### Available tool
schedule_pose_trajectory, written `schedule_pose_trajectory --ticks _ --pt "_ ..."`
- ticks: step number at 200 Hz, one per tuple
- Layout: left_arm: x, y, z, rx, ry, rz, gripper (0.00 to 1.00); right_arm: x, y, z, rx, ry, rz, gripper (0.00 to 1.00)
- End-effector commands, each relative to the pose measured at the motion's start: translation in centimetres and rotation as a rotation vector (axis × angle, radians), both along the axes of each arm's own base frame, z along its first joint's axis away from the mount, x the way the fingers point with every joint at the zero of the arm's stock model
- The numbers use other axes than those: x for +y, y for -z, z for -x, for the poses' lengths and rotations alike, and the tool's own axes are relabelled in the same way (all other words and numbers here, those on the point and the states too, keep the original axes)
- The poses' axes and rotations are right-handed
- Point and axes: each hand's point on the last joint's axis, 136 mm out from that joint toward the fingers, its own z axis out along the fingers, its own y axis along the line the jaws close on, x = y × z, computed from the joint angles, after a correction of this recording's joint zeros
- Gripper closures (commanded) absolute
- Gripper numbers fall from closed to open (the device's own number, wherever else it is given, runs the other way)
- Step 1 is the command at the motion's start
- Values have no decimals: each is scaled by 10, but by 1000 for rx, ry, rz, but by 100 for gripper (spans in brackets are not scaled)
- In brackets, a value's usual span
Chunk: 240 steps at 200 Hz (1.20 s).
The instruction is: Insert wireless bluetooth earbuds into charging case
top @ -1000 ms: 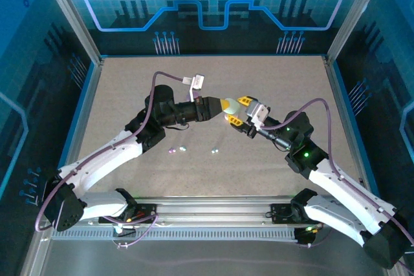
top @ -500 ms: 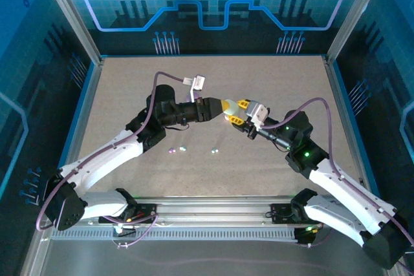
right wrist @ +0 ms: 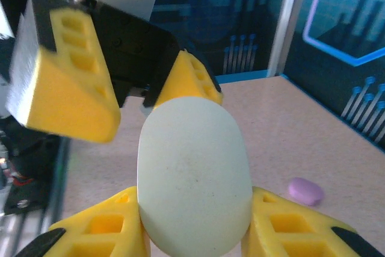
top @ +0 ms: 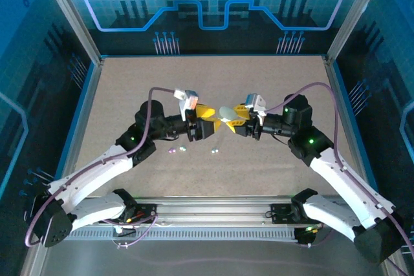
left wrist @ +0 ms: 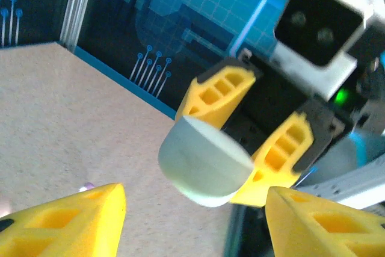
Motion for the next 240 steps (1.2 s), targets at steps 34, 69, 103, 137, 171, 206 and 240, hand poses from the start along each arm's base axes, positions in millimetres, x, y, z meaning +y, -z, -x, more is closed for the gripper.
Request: schedule_pose_trajectory --ticks 34,69,103,137,171,206,240 --pt "-2 -7 21 -361 104 -24 44 8 -14 27 62 -198 4 68" --pt "-6 -16 32 -358 170 30 43 10 -13 26 67 -219 21 67" --pt "-9 -15 33 -326 197 24 43 11 -14 26 54 -225 19 67" --pt "-12 -10 30 -297 205 8 45 12 -18 26 45 -233 3 68" --pt "-13 -16 31 -290 207 34 48 13 -15 26 47 -238 10 67" --pt "-15 -17 32 -278 220 39 50 15 -13 25 47 -245 17 68" --pt "-18 -11 28 -256 217 10 53 16 -17 26 38 -253 2 68"
